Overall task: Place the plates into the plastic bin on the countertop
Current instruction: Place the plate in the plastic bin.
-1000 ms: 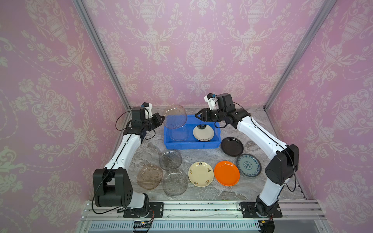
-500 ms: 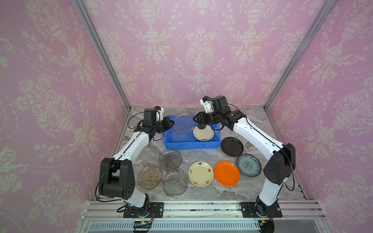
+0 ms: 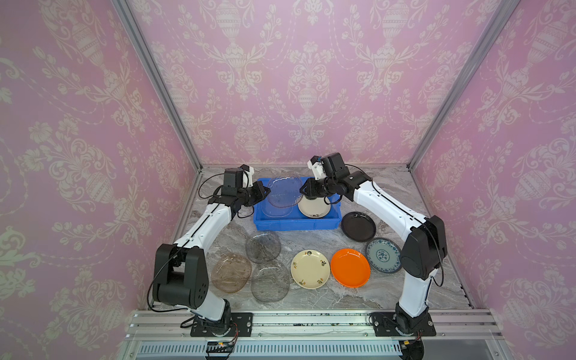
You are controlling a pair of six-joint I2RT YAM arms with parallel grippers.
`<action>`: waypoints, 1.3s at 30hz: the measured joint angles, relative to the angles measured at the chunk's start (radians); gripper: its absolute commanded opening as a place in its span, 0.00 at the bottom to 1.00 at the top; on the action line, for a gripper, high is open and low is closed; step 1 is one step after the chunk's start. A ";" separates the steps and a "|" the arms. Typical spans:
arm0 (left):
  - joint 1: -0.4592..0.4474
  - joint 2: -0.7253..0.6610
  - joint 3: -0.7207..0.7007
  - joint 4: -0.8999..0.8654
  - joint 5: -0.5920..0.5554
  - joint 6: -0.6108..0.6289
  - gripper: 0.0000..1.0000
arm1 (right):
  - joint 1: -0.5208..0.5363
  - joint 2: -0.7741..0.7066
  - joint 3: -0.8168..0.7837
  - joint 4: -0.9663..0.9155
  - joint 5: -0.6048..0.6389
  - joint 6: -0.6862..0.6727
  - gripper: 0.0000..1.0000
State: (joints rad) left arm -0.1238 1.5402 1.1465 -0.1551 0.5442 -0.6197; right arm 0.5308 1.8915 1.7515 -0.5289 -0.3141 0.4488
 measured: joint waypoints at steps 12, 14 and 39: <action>-0.005 0.002 -0.001 0.001 -0.003 0.011 0.94 | -0.012 0.050 0.028 0.005 -0.011 0.033 0.00; -0.005 0.002 -0.001 -0.006 -0.009 0.024 0.99 | -0.017 0.053 0.028 0.011 -0.023 0.050 0.00; 0.011 -0.183 -0.211 0.259 -0.098 0.033 0.99 | -0.010 0.435 0.314 -0.023 -0.043 0.251 0.00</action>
State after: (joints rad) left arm -0.1127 1.3567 0.9360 0.1043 0.4461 -0.5869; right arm 0.5205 2.3264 2.0651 -0.5522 -0.3573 0.6998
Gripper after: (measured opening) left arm 0.992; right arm 0.068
